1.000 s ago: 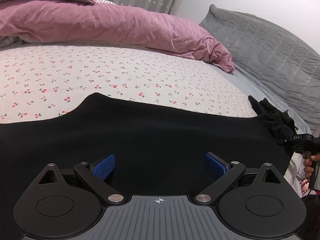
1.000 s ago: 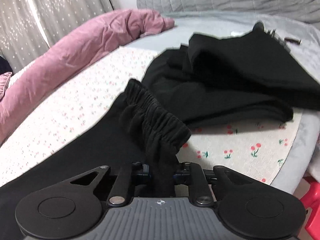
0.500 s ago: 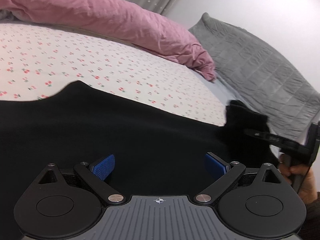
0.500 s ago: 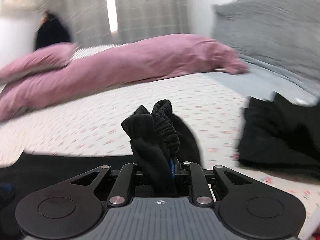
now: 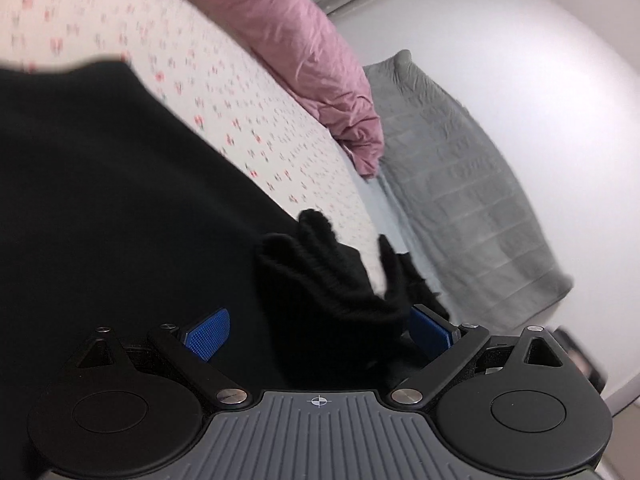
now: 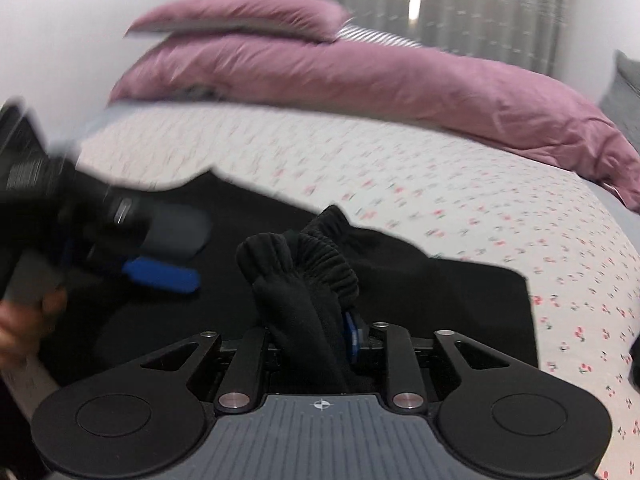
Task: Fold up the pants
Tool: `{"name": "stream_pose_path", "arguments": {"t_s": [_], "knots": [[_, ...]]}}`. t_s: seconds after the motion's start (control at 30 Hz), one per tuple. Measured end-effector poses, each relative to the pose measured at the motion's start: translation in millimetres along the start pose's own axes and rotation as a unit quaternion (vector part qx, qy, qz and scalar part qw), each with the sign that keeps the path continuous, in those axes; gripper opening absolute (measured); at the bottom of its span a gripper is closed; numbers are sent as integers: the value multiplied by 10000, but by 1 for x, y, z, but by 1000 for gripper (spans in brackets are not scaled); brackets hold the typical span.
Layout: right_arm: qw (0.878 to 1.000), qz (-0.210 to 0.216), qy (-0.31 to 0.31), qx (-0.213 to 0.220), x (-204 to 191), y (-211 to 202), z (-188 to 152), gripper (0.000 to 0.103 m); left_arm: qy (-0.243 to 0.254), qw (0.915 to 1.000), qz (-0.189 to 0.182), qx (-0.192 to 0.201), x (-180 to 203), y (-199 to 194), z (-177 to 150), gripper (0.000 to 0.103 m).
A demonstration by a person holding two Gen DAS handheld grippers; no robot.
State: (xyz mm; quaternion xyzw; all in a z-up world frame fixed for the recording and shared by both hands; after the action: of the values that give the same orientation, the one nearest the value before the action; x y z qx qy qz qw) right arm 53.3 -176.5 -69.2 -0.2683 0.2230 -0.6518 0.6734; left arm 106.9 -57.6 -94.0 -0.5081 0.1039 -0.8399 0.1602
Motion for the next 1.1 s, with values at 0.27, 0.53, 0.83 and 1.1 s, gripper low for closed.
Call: {"name": "stream_pose_path", "arguments": {"t_s": [0.27,0.53,0.83,1.1], "knots": [[9924,1093,-554,111,-38,-32,-8,50,19,10000,-78,-54,8,17,-4,96],[9943,976,-36,435,-17,-50,0,49,-81,9999,-68,-45,9,27,-4,94],[9895,1145,-855,202,-56,-35,-13,27,-182,9997,38,-132,4,31,-3,60],[9873,648,-1380,444,-68,-38,-20,47,-427,9989,-112,-179,1,30,2,46]]}}
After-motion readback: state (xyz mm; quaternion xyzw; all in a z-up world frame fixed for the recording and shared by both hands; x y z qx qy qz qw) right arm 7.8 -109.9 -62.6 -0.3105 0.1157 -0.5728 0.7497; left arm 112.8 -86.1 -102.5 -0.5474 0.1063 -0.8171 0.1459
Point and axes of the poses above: each gripper's, at about its wrist camera, not at the fingertips, and y roughly the way its jaws point, x to its right, z to its top, the point moved 9 cm from there along y, roughly the way its jaws point
